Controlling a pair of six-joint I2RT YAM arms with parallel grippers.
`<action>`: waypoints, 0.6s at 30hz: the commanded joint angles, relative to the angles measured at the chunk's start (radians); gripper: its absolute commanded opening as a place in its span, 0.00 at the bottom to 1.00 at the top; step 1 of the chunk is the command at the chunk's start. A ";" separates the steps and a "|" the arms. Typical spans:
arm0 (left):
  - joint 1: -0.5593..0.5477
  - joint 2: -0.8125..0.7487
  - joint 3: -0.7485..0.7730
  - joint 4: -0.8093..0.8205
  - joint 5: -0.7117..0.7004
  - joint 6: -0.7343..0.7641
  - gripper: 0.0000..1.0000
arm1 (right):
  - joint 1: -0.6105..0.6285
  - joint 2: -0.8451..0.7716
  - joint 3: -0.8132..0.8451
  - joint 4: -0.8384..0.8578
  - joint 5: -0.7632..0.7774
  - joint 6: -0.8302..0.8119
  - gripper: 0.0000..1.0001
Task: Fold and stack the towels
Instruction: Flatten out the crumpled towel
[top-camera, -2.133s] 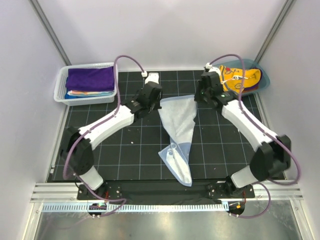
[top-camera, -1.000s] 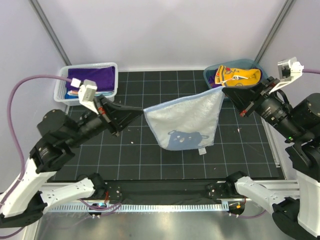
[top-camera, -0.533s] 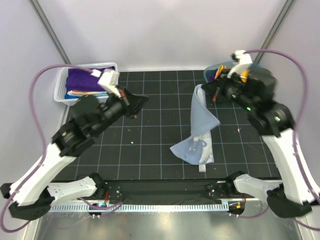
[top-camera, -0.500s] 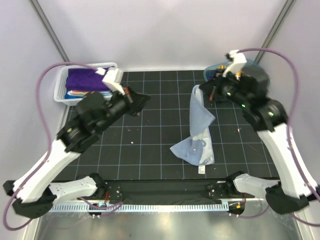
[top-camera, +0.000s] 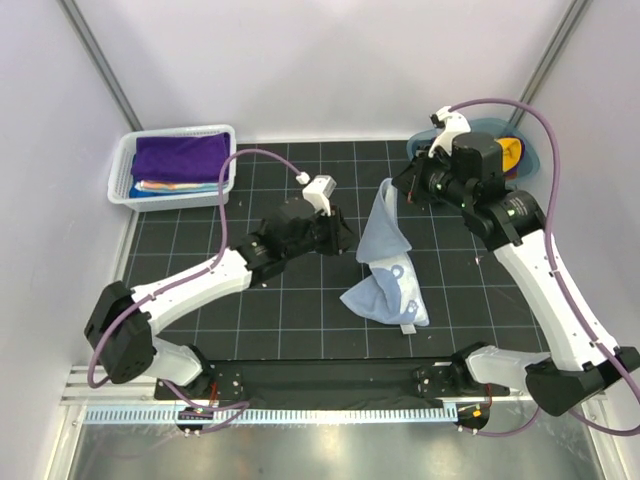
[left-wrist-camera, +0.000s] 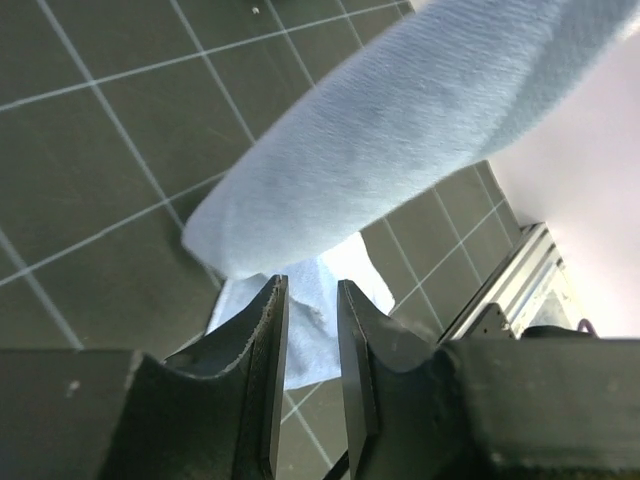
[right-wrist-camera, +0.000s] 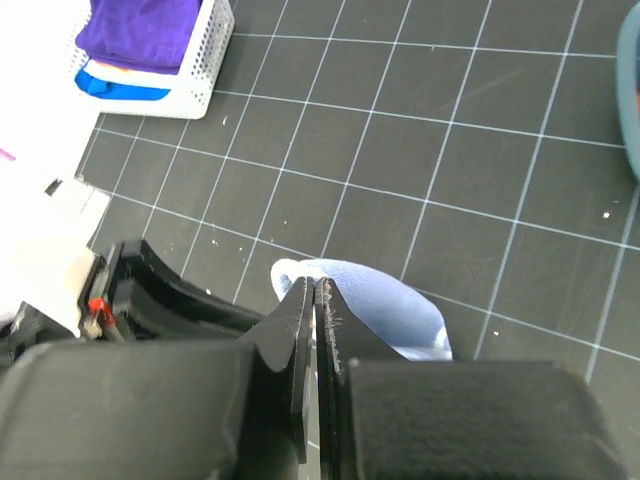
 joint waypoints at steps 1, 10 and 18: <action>-0.010 -0.038 -0.051 0.201 -0.011 -0.043 0.30 | 0.023 0.021 -0.044 0.089 -0.006 0.031 0.01; -0.005 -0.302 -0.301 0.109 -0.453 -0.165 0.37 | 0.258 0.292 -0.159 0.199 0.234 0.066 0.01; -0.002 -0.182 -0.312 0.099 -0.475 -0.201 0.42 | 0.223 0.453 -0.058 0.165 0.326 0.069 0.01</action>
